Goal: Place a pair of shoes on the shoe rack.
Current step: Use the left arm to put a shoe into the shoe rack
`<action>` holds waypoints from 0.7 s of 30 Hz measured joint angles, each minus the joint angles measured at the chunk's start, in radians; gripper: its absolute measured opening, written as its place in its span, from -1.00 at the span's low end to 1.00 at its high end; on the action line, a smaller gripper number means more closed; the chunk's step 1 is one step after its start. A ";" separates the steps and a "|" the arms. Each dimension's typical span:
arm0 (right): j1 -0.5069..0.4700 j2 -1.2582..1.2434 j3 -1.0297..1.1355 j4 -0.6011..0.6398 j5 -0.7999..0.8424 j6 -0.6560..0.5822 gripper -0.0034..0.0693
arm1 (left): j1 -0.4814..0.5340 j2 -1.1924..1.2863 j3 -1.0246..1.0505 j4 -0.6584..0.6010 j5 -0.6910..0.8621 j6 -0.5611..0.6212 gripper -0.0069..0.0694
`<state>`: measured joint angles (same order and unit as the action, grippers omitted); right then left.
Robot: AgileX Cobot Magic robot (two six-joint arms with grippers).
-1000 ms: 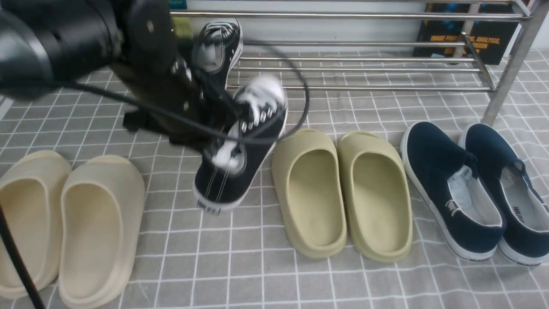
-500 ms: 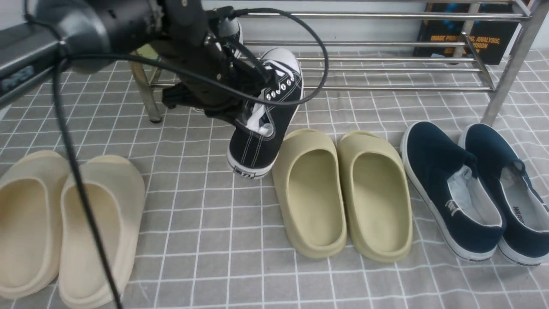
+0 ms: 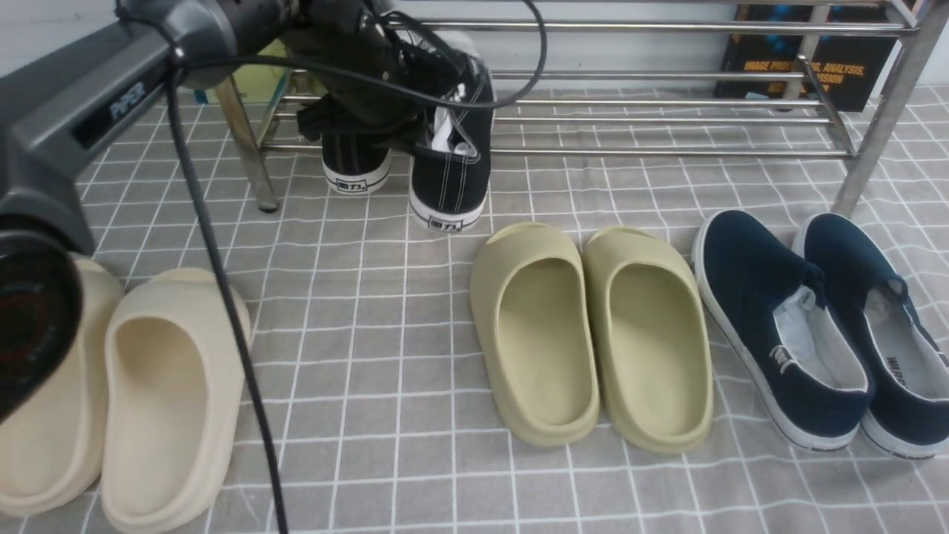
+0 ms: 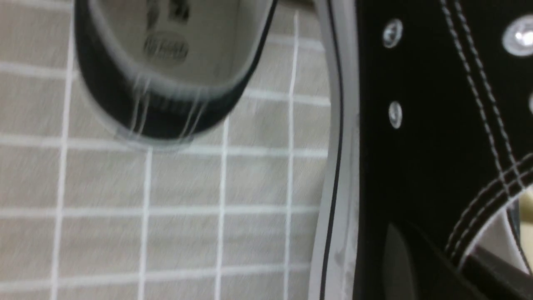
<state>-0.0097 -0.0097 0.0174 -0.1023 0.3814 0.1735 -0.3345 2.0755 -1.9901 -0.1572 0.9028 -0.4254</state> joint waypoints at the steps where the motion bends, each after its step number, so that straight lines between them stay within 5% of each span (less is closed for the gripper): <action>1: 0.000 0.000 0.000 0.000 0.000 0.000 -0.25 | 0.001 0.013 -0.018 0.002 -0.004 0.000 -0.85; 21: 0.000 0.000 0.000 0.000 0.000 0.000 -0.25 | 0.065 0.161 -0.137 -0.005 -0.198 -0.042 -0.73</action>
<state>-0.0097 -0.0097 0.0174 -0.1023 0.3814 0.1735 -0.2698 2.2369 -2.1274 -0.1619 0.7049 -0.4676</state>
